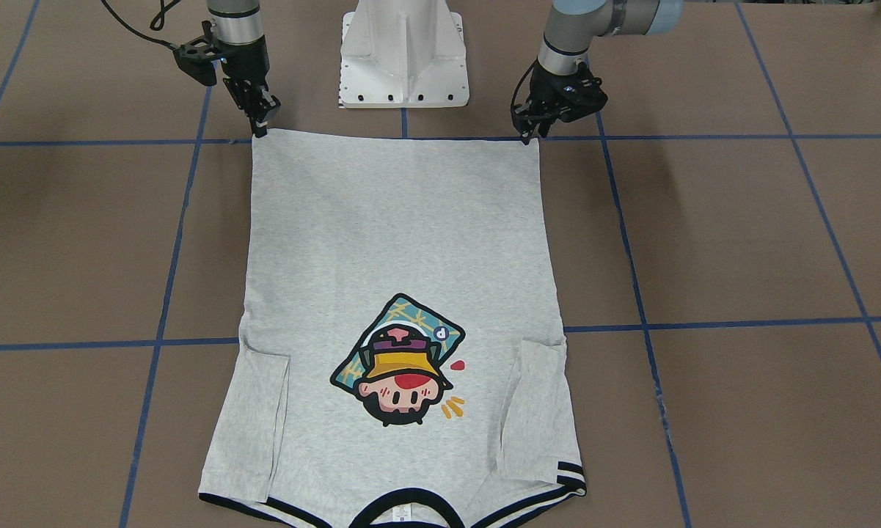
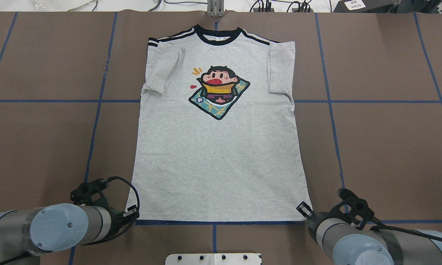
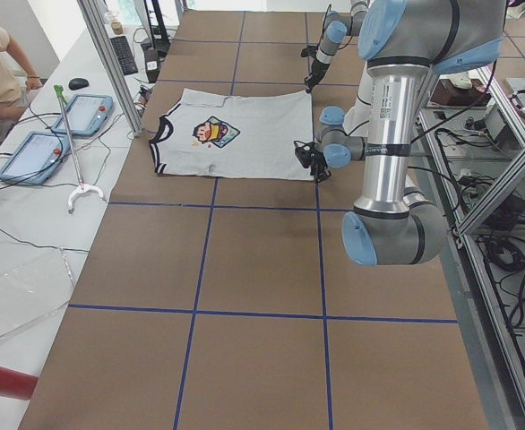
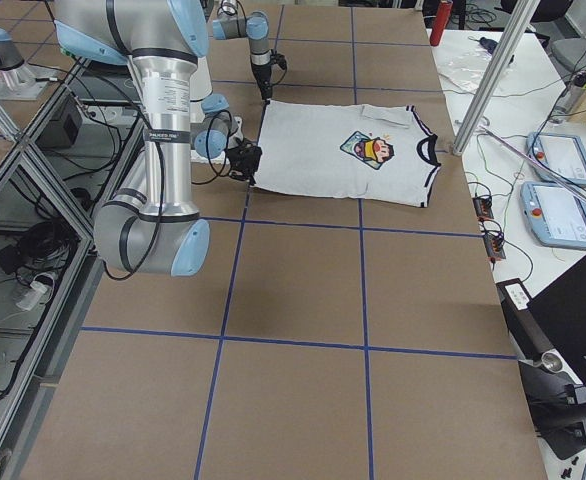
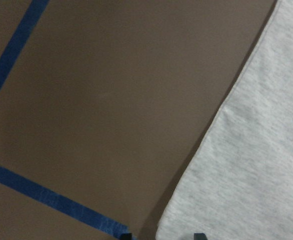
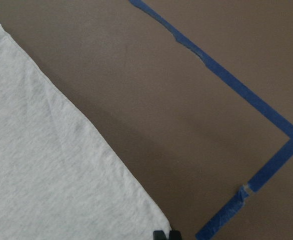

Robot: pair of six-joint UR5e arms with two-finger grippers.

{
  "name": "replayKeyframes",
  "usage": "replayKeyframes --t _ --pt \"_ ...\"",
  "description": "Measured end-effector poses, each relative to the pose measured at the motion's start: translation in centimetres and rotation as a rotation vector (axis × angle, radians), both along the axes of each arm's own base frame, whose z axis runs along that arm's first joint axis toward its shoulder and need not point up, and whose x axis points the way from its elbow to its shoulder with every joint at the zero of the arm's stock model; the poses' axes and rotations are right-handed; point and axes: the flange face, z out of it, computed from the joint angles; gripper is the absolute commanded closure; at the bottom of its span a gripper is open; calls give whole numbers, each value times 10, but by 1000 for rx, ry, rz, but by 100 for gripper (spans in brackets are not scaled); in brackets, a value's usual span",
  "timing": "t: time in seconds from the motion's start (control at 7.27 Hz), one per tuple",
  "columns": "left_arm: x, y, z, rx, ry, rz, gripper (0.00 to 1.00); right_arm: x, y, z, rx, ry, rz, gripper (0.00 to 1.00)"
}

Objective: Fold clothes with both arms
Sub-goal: 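Grasp the two hem corners nearest the robot with both grippers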

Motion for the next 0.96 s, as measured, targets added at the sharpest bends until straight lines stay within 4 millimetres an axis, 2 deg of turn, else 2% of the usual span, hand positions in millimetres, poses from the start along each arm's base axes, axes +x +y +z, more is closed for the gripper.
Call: replayKeyframes --t 0.41,0.55,0.83,0.96 --pt "-1 -1 -2 2 2 -1 100 0 0 -1 0 -1 0 100" --pt "-7 -1 -9 4 18 -3 100 0 0 -1 -1 -3 0 100" --pt "-30 4 -42 9 60 -4 100 3 0 -7 0 -17 0 100" --pt "-42 14 -62 1 73 8 100 6 1 -12 -1 -27 -2 100"
